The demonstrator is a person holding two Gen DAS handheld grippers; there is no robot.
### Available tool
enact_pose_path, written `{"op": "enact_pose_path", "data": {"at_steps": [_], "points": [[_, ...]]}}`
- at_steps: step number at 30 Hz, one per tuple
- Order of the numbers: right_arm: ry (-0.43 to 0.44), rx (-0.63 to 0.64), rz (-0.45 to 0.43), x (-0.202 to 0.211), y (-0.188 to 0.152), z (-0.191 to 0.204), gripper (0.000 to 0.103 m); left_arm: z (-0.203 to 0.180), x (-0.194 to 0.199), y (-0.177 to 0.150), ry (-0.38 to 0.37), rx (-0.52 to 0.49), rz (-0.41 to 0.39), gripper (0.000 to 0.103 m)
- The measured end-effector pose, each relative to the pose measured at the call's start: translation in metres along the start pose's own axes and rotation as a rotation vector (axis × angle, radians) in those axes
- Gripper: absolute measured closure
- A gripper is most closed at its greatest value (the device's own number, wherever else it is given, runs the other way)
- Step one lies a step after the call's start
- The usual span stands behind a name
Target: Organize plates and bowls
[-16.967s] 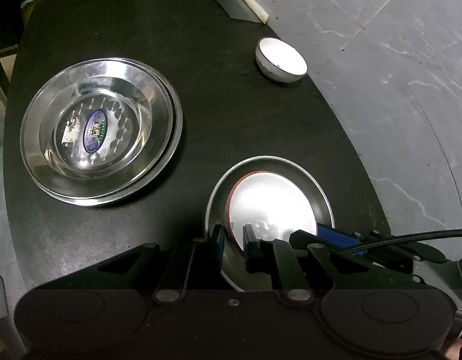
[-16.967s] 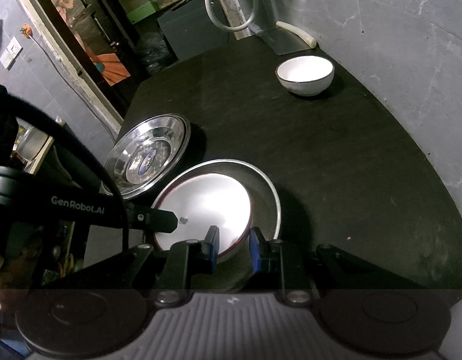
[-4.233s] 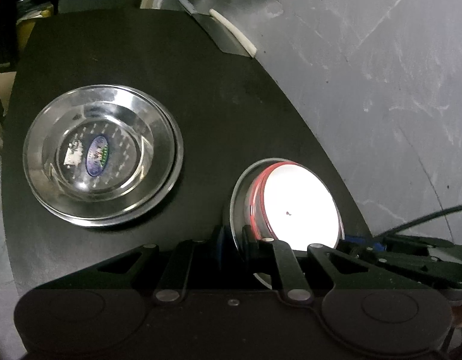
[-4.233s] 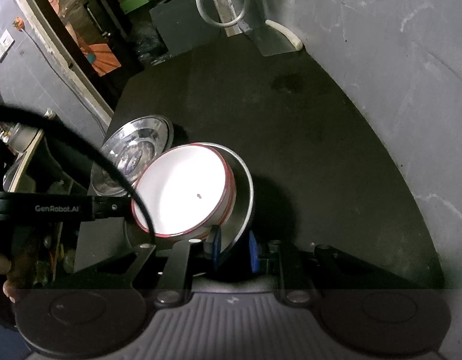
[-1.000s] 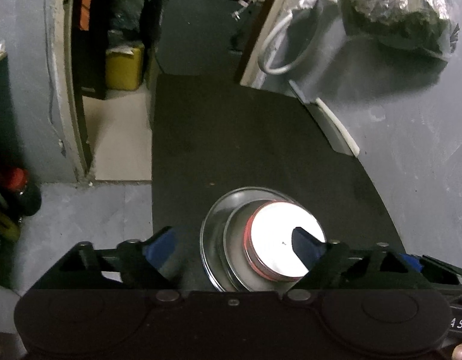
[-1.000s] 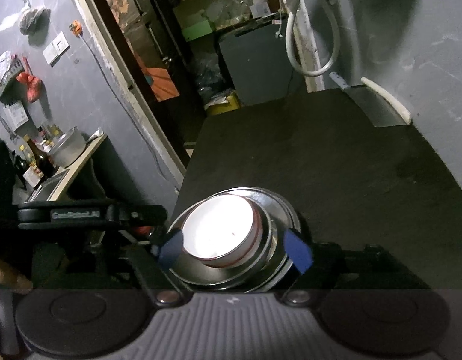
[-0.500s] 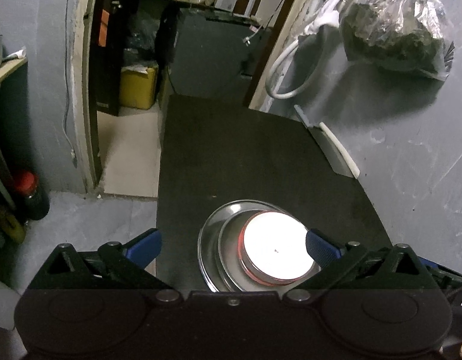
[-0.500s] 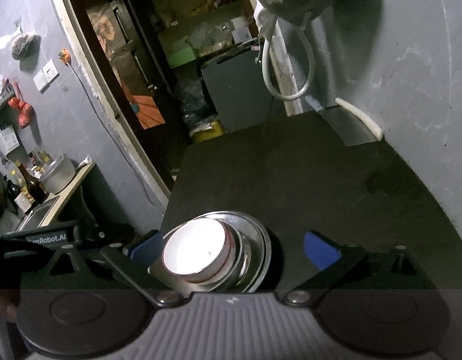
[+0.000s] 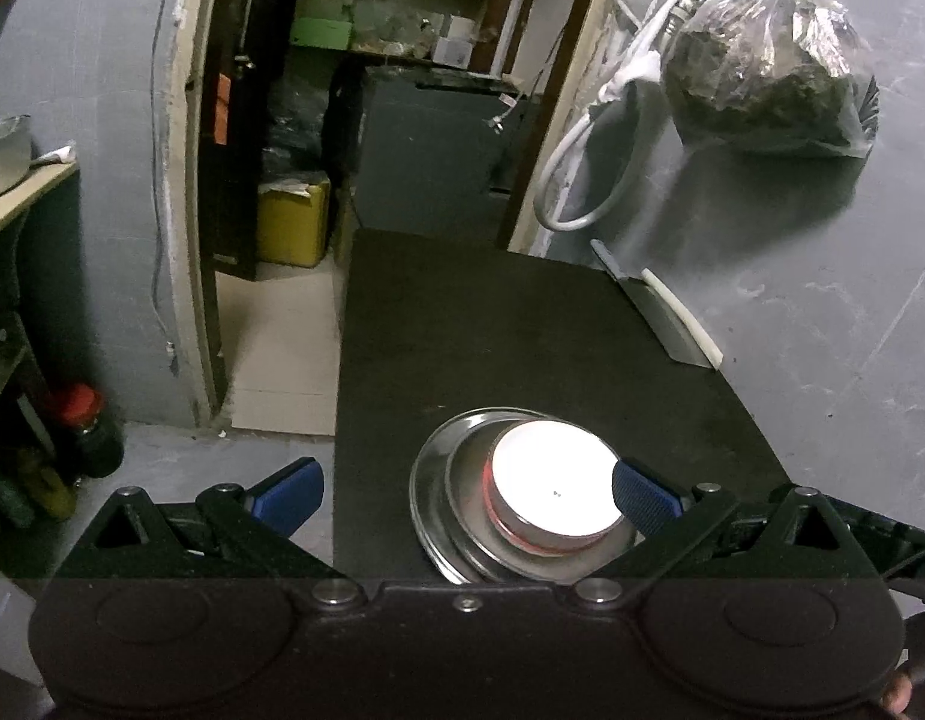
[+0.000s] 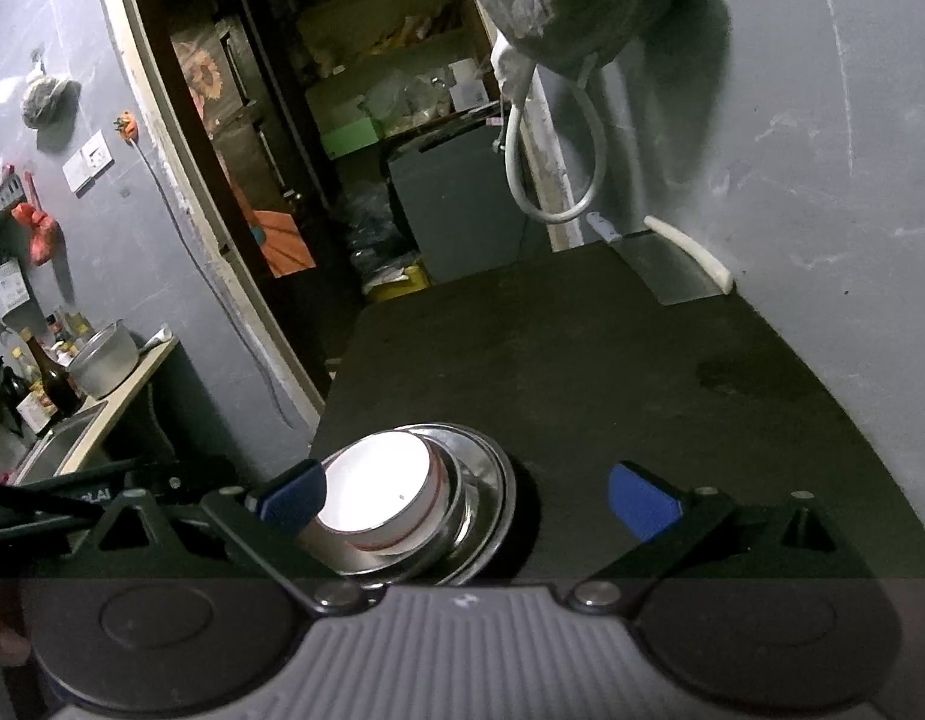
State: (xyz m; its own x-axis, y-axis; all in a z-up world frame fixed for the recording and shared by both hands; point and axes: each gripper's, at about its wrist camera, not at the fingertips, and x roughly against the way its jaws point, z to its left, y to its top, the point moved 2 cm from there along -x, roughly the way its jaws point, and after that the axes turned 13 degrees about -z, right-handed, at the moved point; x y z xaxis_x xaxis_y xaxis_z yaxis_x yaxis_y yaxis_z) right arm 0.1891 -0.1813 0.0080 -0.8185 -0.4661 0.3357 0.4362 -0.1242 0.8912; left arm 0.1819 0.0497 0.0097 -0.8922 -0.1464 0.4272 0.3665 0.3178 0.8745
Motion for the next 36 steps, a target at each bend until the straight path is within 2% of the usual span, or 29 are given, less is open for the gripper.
{"op": "enact_pose_path", "data": {"at_steps": [5,14,23,36], "points": [[-0.015,0.006,-0.023,0.009,-0.002,0.003,0.0,0.0,0.011,-0.002,0.001,-0.017,-0.025,0.001],[-0.052,0.021,-0.086,0.032,-0.004,0.023,0.0,0.005,0.034,-0.001,-0.057,-0.043,-0.085,0.001],[-0.138,0.03,-0.165,0.071,-0.02,0.066,0.0,0.032,0.077,-0.001,-0.128,-0.088,-0.123,0.001],[-0.203,0.055,-0.236,0.131,-0.055,0.119,0.0,0.076,0.137,-0.01,-0.168,-0.111,-0.17,0.001]]}}
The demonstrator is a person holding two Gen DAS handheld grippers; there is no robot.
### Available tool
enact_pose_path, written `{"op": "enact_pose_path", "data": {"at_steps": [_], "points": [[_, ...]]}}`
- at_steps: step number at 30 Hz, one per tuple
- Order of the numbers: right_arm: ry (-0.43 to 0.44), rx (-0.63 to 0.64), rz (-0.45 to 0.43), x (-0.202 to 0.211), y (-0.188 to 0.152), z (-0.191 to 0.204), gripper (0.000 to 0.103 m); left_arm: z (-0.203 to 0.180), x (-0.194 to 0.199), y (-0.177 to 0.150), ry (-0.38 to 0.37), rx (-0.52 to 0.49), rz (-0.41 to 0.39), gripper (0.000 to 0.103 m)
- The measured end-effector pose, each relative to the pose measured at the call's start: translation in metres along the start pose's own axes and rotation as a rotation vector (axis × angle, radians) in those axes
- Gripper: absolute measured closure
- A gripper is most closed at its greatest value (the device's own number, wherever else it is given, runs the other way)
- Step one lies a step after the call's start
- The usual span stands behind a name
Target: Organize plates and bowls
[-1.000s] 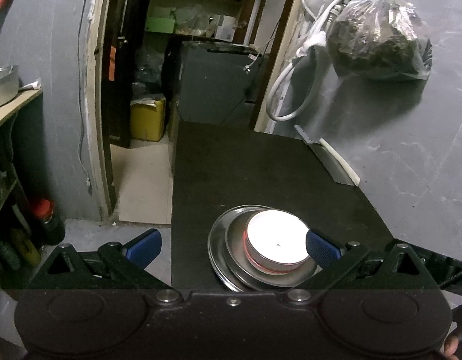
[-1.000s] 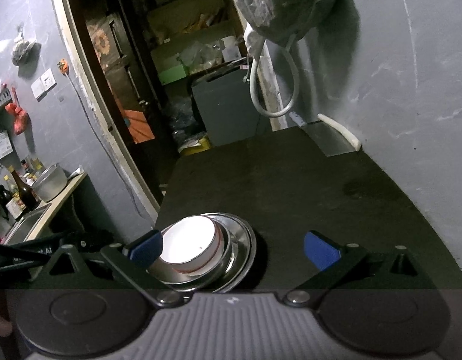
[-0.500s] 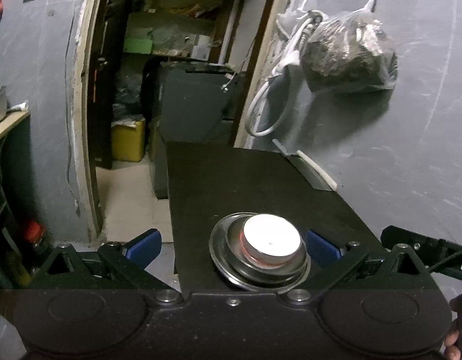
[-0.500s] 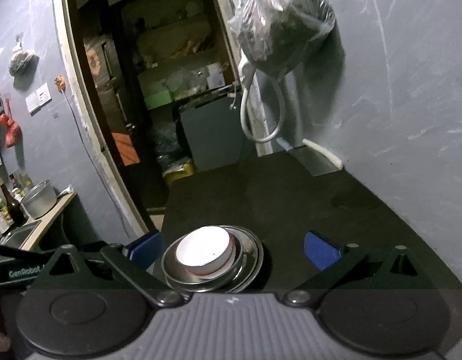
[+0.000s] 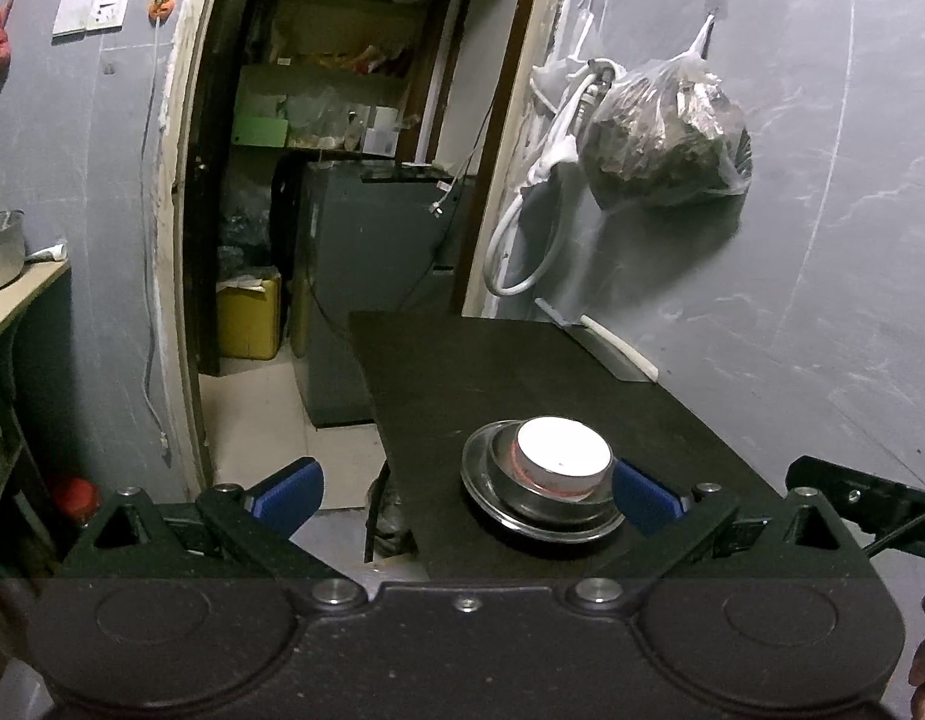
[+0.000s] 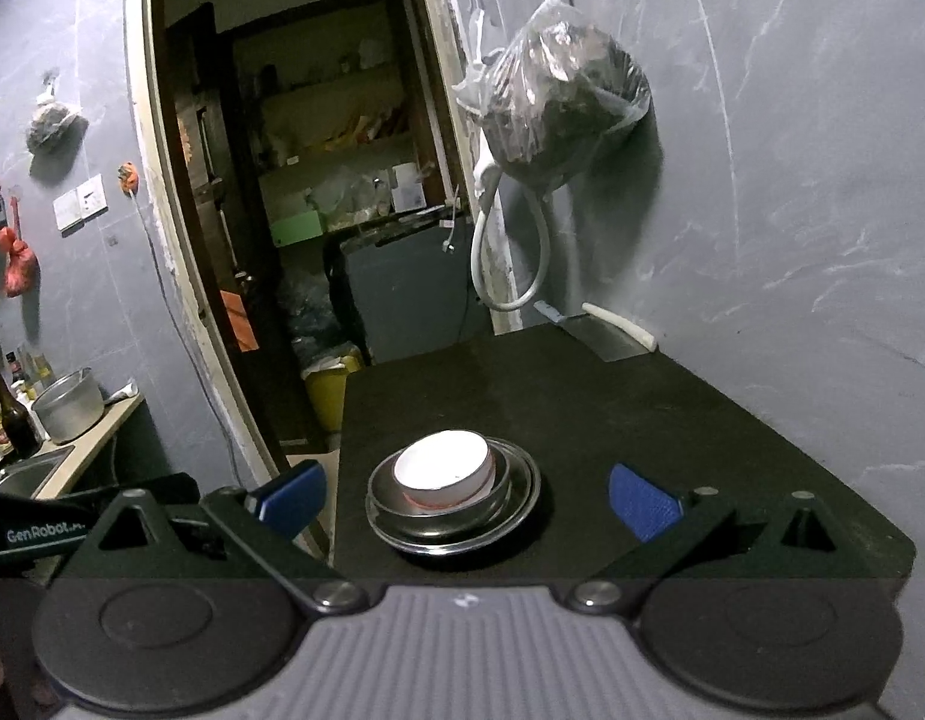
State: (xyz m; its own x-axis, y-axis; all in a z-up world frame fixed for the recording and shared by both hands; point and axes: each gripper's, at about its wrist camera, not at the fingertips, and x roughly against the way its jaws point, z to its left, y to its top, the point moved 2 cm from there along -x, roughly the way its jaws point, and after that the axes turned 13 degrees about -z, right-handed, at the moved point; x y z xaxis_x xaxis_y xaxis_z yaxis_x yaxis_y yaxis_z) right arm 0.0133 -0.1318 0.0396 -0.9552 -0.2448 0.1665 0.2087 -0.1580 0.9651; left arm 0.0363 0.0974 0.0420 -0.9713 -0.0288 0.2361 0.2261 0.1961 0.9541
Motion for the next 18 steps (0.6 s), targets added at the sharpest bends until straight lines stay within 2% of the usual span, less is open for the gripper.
{"op": "enact_pose_path", "data": {"at_steps": [18], "points": [[-0.012,0.004,0.011,0.047,-0.025,0.01,0.0,0.012,0.049,-0.027,0.005,-0.039,-0.005,0.001]]}}
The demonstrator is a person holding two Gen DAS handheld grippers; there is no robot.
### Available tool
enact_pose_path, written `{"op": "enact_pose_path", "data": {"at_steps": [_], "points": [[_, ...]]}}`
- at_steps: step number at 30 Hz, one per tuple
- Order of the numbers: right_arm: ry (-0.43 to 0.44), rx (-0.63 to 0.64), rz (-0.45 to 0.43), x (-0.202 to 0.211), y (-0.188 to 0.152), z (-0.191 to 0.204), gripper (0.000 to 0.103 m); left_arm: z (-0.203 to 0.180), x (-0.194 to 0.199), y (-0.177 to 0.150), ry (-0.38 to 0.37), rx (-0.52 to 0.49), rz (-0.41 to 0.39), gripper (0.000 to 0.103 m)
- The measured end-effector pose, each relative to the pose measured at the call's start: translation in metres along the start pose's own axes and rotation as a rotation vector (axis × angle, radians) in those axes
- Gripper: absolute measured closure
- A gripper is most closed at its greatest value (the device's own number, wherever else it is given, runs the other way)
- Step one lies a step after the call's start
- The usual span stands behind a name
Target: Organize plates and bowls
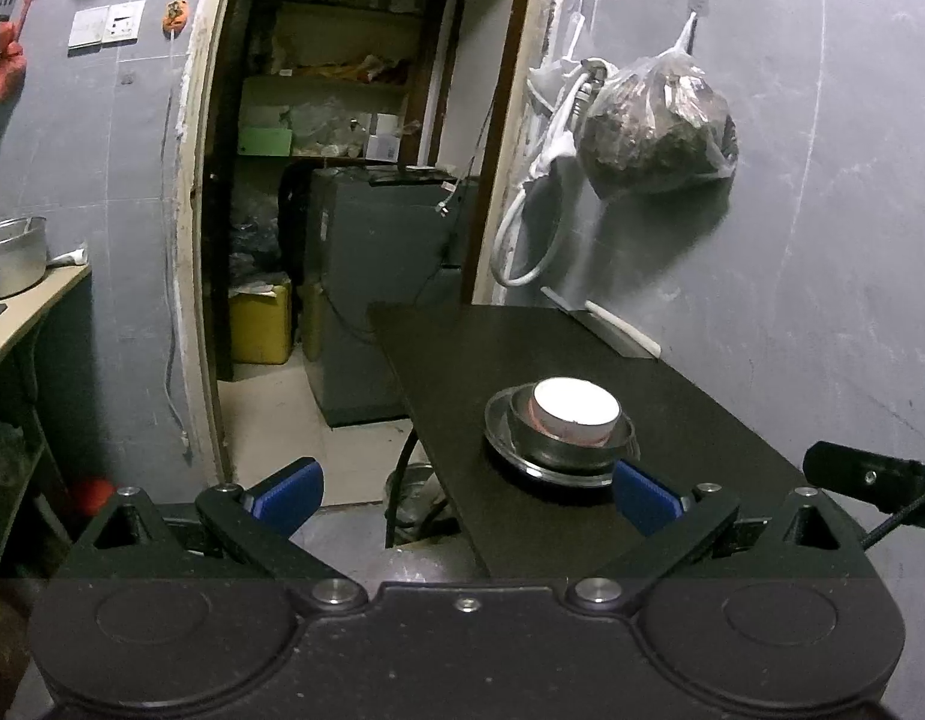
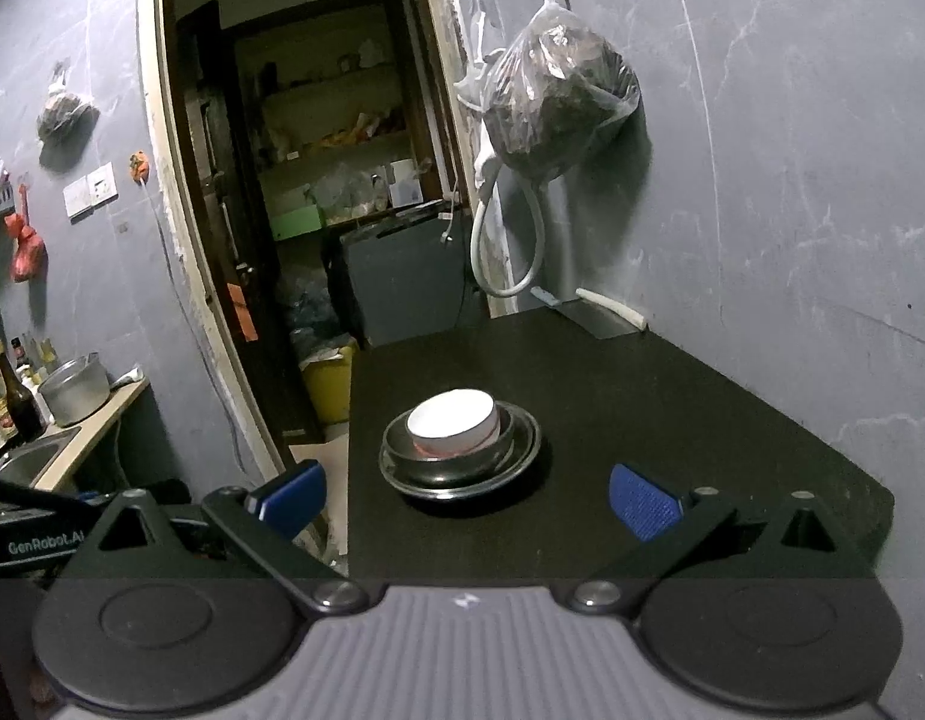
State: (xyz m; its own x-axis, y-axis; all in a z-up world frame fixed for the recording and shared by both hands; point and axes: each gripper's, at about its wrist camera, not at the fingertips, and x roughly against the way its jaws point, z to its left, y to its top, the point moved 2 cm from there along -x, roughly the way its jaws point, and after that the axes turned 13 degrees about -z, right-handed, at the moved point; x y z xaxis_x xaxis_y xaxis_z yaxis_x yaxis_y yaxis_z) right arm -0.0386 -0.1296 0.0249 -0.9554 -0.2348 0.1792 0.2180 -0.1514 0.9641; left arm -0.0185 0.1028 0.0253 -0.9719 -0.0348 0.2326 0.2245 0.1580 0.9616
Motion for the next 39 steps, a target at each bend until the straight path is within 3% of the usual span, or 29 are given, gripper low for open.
{"op": "enact_pose_path", "data": {"at_steps": [24,39], "points": [[-0.043,0.003,0.164,0.004,-0.037,-0.016,0.0,-0.01,-0.001,-0.039,0.0,-0.018,0.106,0.001],[-0.036,0.008,0.182,0.001,-0.04,-0.017,0.0,-0.007,-0.001,-0.046,0.016,-0.036,0.131,0.001]]}}
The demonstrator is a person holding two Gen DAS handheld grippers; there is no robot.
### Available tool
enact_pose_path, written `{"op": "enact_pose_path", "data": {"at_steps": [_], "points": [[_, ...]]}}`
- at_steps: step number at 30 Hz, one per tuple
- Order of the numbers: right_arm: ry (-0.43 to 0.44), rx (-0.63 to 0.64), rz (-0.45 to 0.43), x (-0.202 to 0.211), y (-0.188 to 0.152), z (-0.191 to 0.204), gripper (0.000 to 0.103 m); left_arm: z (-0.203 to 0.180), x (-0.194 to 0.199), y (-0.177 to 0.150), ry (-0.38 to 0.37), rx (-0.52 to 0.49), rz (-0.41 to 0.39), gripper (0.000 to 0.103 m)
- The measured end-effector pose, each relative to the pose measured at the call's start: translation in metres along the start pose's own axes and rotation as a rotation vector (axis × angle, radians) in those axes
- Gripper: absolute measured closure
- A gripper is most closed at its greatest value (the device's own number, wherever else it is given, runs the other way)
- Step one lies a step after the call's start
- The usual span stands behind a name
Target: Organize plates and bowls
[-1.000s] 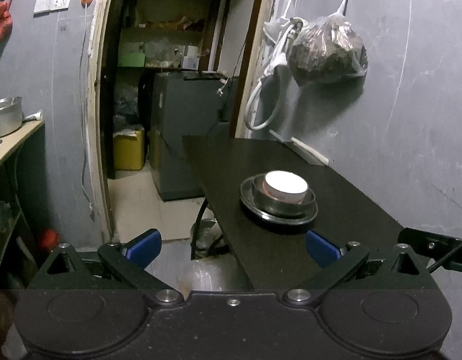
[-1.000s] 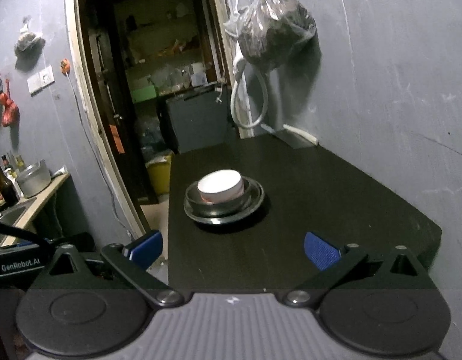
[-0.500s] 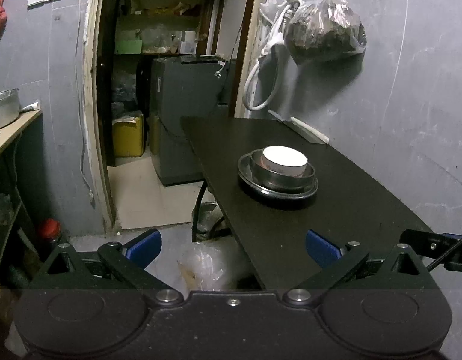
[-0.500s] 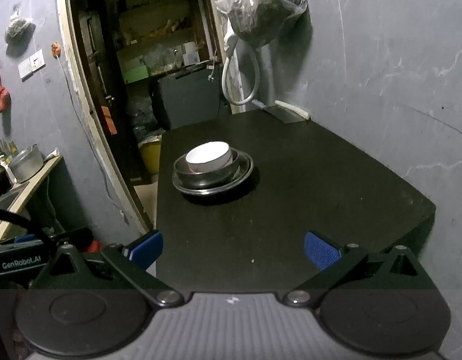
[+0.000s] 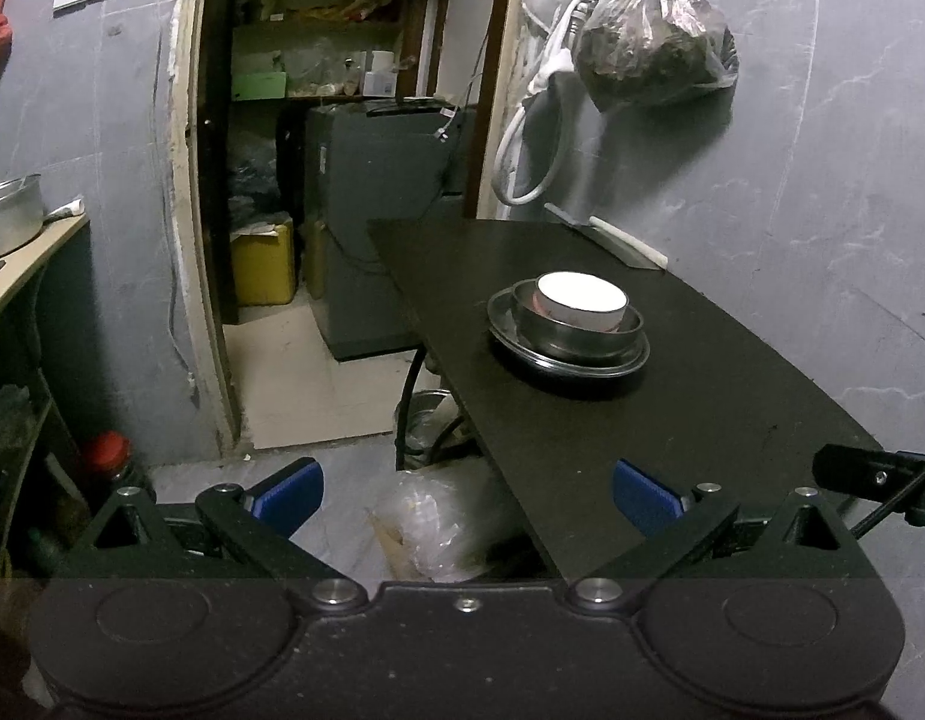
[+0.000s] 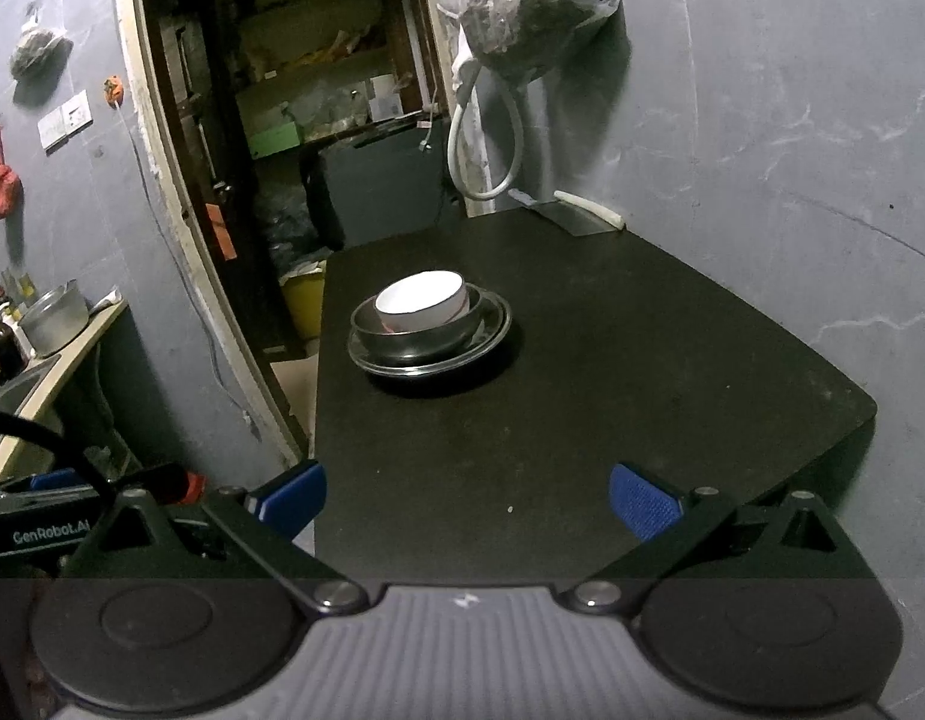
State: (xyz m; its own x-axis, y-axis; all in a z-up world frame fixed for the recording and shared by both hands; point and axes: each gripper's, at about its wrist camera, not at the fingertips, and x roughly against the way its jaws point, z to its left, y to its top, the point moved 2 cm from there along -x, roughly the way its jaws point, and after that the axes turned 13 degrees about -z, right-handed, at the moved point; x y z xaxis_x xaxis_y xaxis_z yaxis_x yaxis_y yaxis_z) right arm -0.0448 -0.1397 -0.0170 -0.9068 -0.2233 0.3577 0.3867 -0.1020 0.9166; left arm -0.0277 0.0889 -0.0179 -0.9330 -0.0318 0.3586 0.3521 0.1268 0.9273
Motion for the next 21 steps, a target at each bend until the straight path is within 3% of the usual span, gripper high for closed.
{"op": "enact_pose_path", "data": {"at_steps": [21], "points": [[-0.001,-0.001,0.0,-0.0014,0.0011,-0.001,0.0,-0.0026,-0.001,0.003,-0.007,-0.006,-0.004,0.001]]}}
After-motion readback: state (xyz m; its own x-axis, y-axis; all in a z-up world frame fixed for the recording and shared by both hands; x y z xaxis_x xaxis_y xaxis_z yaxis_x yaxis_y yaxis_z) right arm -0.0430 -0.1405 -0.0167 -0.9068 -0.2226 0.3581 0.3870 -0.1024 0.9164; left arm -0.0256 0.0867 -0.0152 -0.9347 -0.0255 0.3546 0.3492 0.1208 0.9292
